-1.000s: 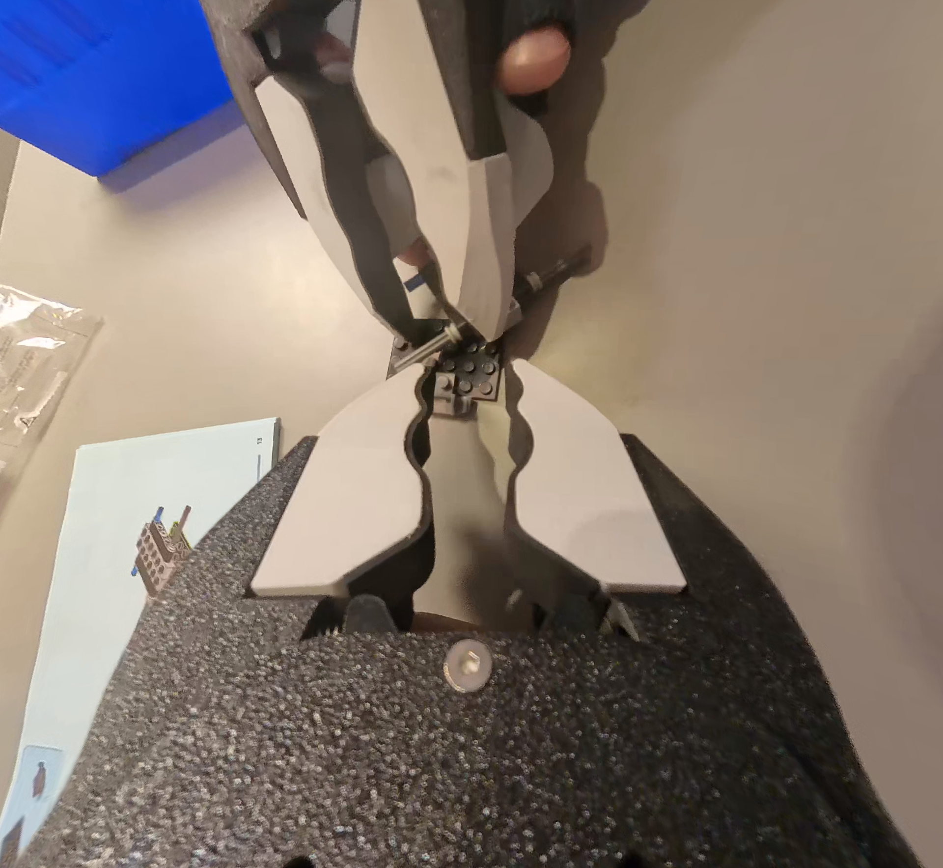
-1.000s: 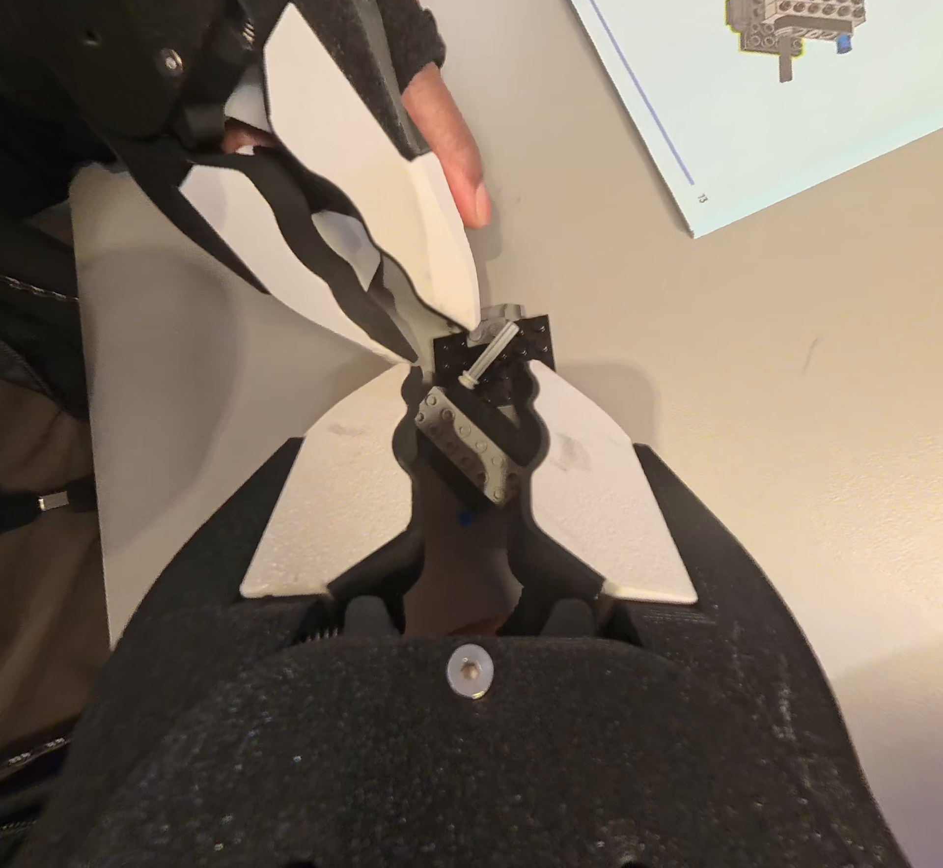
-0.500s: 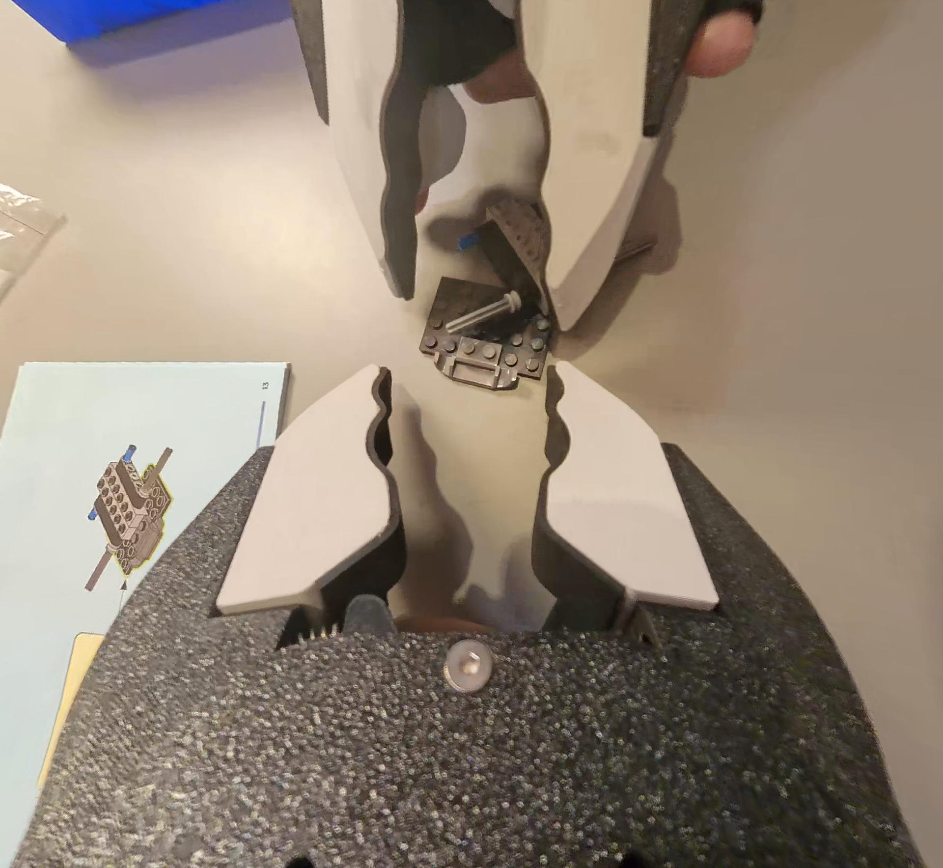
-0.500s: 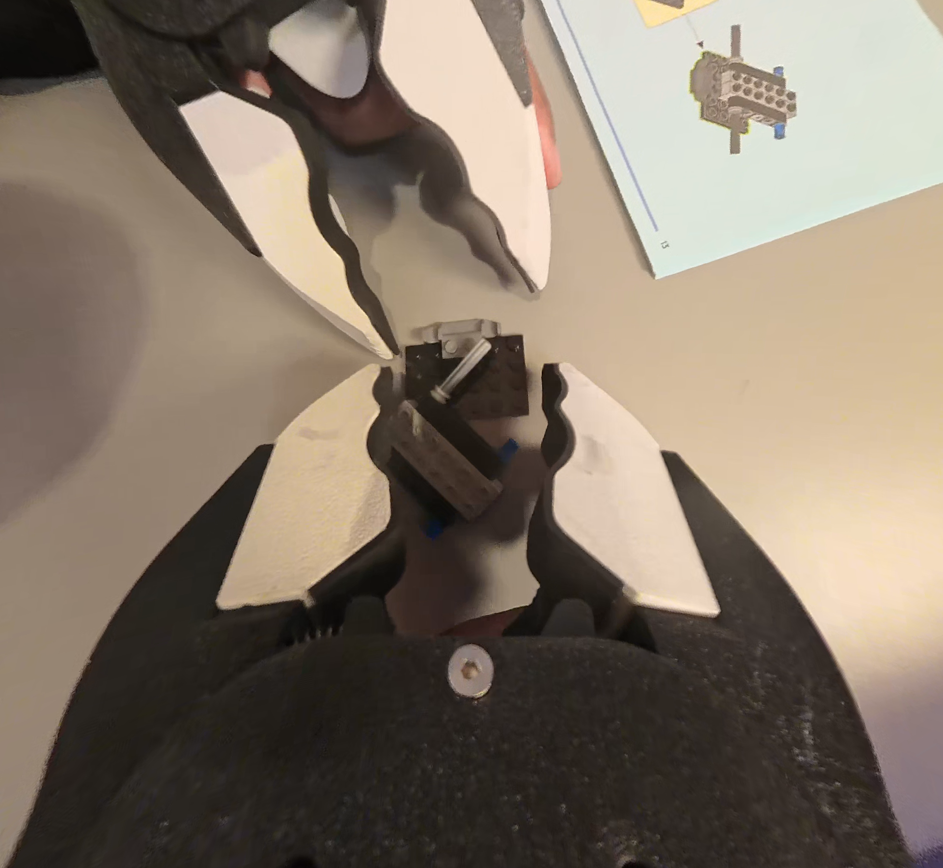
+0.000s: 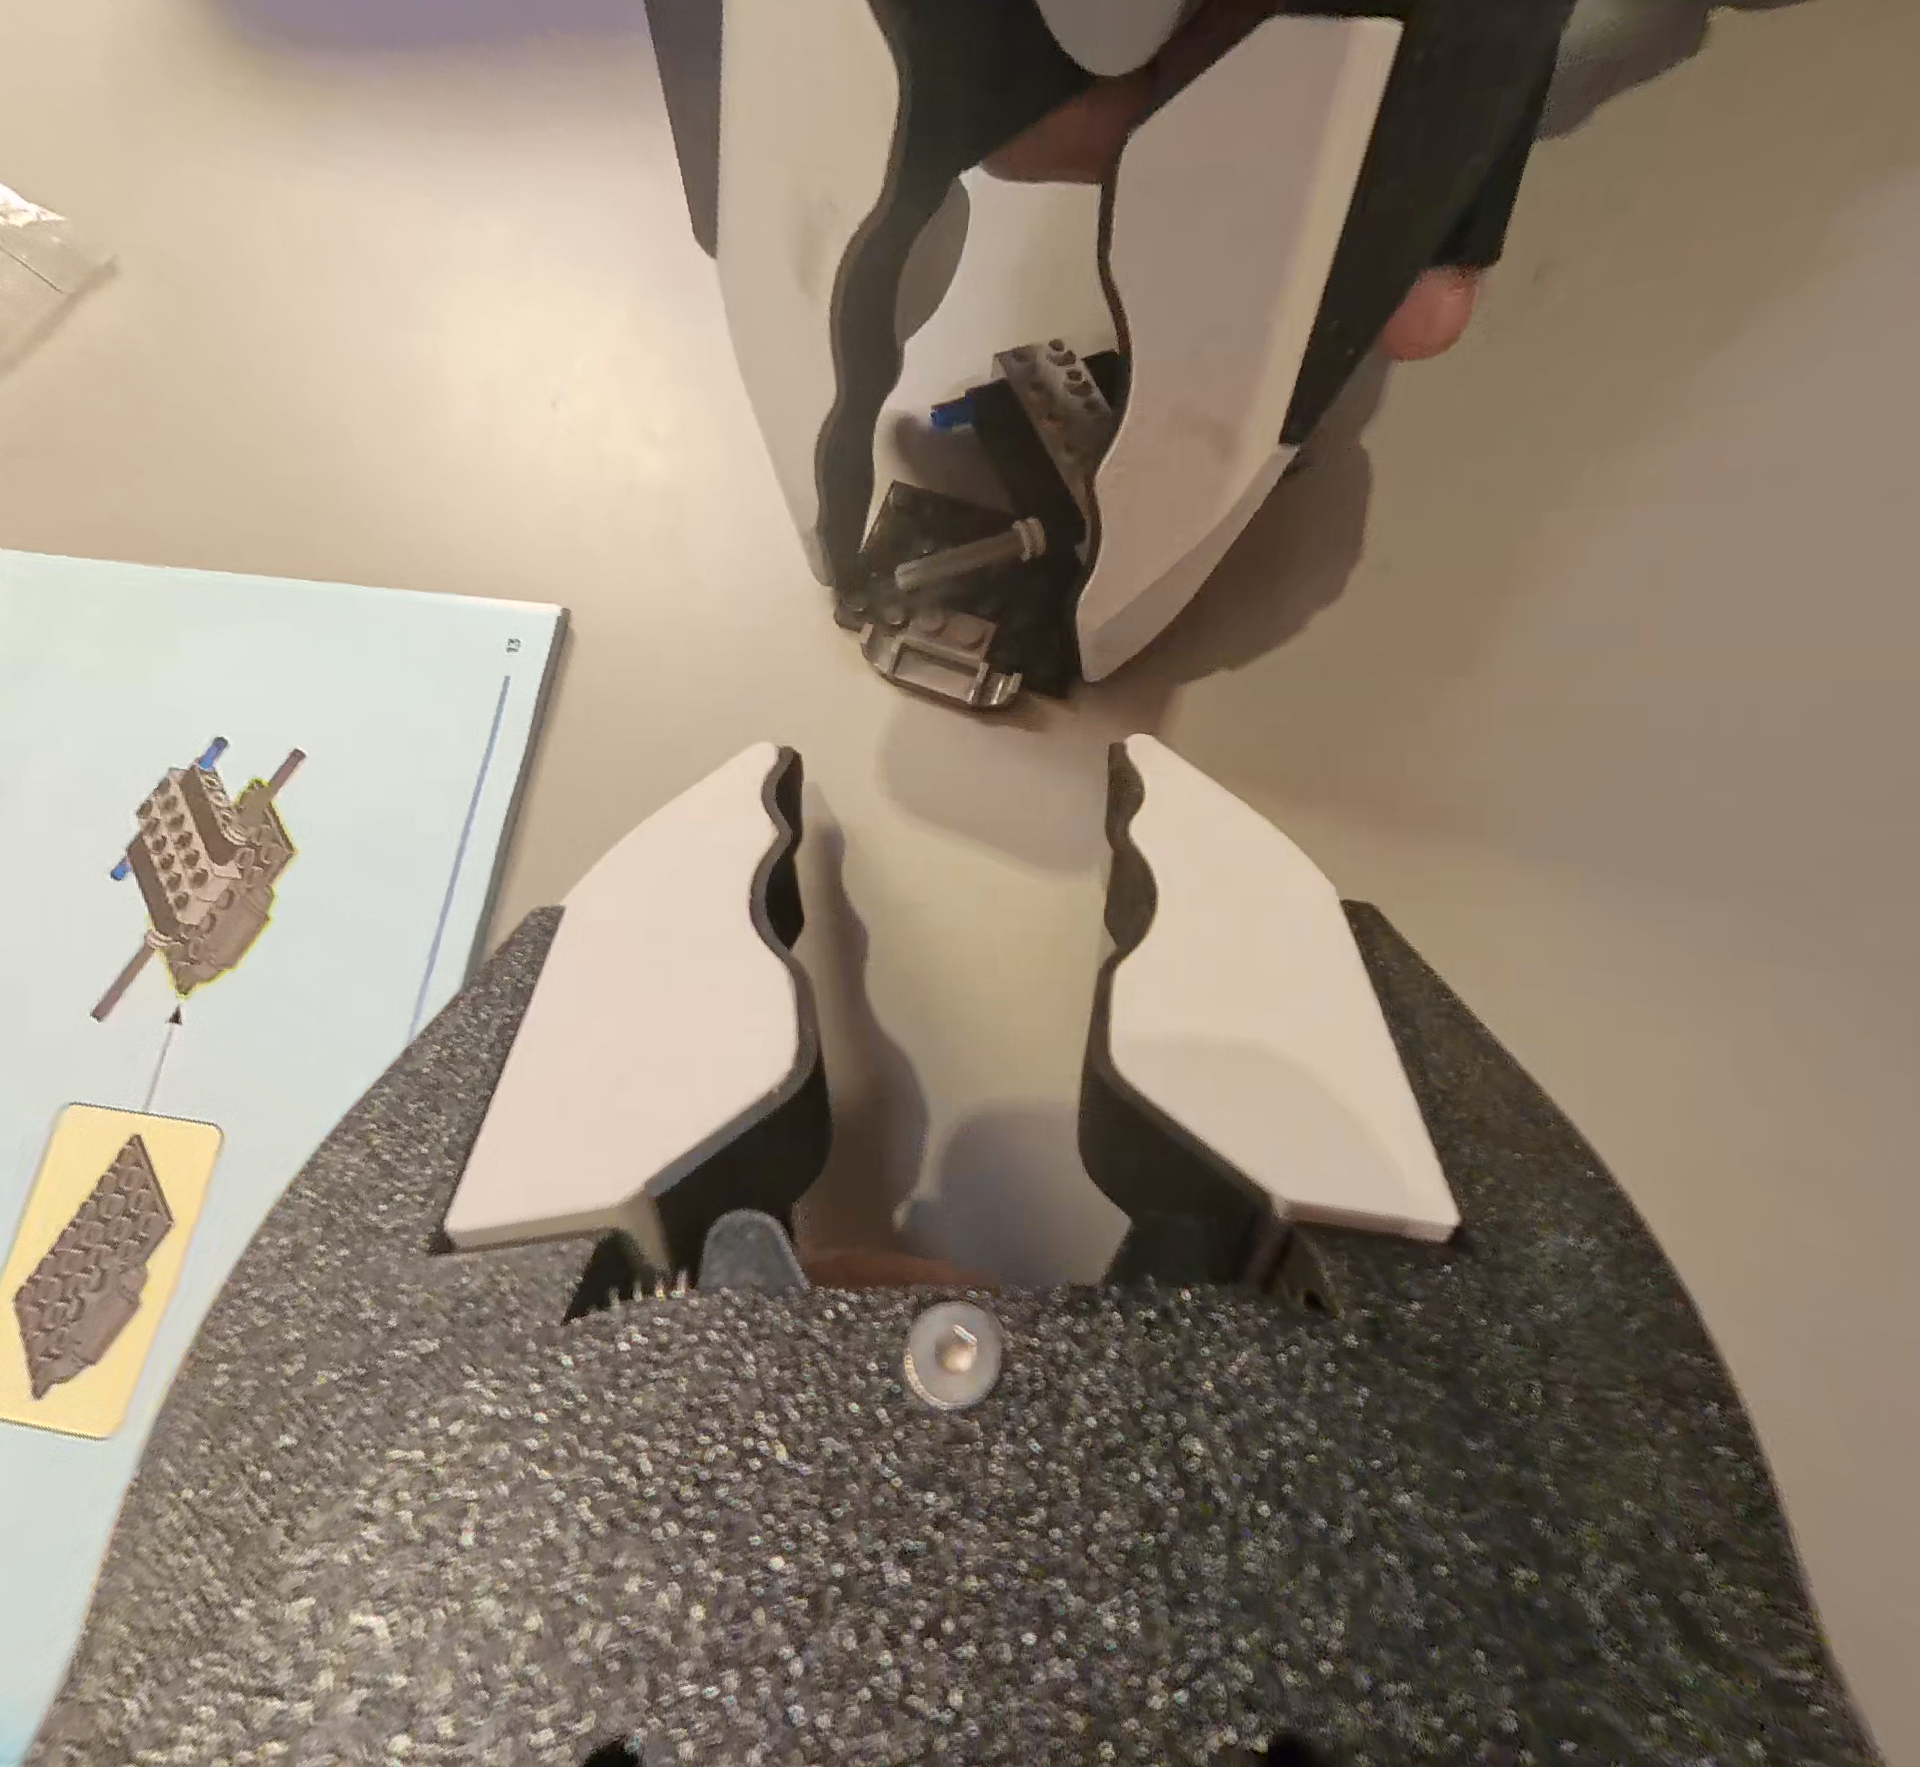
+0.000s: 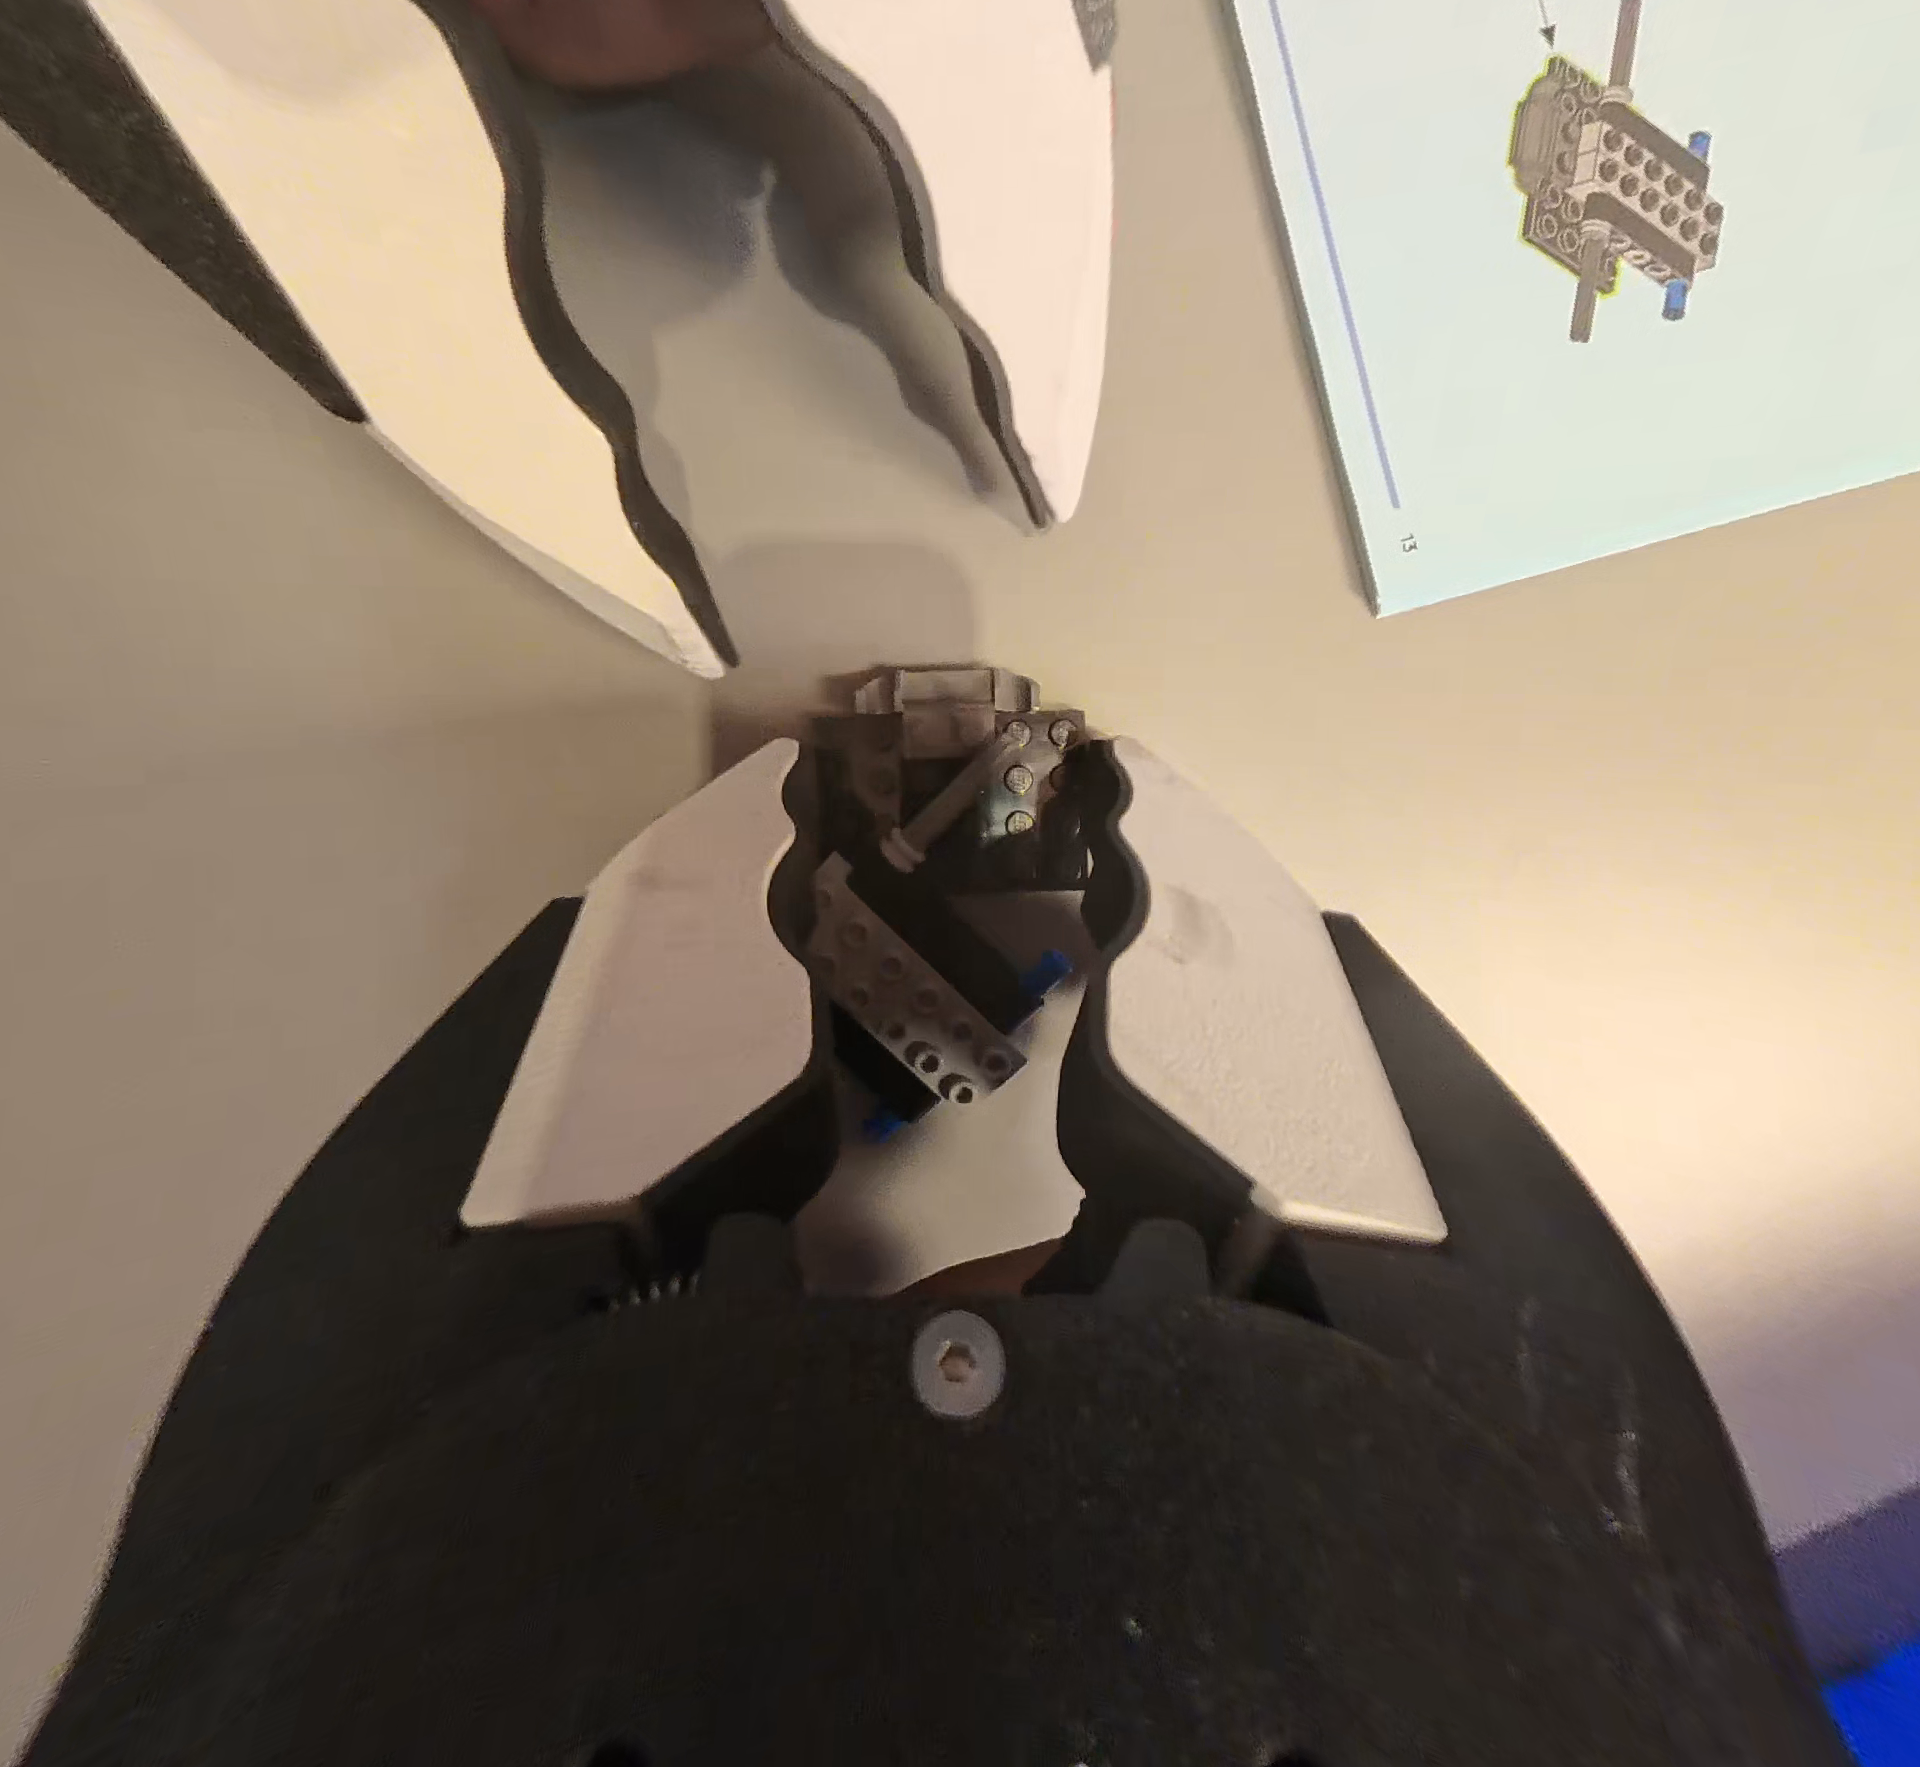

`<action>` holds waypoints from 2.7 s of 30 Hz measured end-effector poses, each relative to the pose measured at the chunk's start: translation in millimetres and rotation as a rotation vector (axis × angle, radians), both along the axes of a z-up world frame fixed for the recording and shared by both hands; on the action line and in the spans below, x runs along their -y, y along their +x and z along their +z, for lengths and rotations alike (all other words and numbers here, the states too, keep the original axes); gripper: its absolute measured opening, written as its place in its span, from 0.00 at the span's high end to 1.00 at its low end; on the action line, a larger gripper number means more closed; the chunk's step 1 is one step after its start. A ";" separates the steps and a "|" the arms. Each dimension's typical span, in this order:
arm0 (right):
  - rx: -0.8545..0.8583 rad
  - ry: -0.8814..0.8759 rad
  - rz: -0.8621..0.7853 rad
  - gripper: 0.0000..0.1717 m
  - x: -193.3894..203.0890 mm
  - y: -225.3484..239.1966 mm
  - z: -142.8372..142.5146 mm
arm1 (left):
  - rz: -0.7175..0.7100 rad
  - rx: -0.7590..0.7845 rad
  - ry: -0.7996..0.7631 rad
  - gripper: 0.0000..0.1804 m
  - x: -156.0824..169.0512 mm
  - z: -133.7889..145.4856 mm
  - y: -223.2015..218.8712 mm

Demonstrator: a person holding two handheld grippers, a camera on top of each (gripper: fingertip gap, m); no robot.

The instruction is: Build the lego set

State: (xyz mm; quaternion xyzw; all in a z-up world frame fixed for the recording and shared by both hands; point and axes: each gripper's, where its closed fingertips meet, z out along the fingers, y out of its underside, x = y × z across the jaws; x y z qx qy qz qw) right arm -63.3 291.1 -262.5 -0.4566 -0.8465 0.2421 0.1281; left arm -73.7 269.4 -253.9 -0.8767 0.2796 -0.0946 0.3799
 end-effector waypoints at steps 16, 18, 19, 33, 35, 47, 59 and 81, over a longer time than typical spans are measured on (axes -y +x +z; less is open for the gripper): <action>-0.342 0.015 0.057 0.72 8.1 -14.7 31.8 | 0.229 0.749 -0.219 0.78 -6.2 28.3 4.5; -0.349 0.027 0.069 0.72 9.5 -13.9 31.3 | 0.236 0.789 -0.227 0.79 -6.9 29.2 6.4; -0.352 0.033 0.073 0.72 9.9 -13.6 30.6 | 0.249 0.791 -0.229 0.79 -7.7 28.4 5.4; -0.483 0.068 0.094 0.72 15.5 -17.7 45.1 | 0.282 0.882 -0.164 0.95 -11.5 39.4 3.1; -0.500 0.064 0.099 0.69 13.7 -16.3 49.9 | 0.307 0.920 -0.148 0.96 -11.8 42.1 -1.1; -0.280 0.036 0.203 0.67 -10.3 29.9 49.1 | 0.518 1.420 0.017 0.96 36.3 76.3 -6.7; 0.175 0.325 0.403 0.76 -16.3 40.7 2.3 | 0.568 1.446 0.209 0.96 80.4 85.7 17.9; -0.213 0.231 0.615 0.80 113.5 21.4 125.5 | 0.650 1.518 0.479 0.96 110.7 100.9 20.6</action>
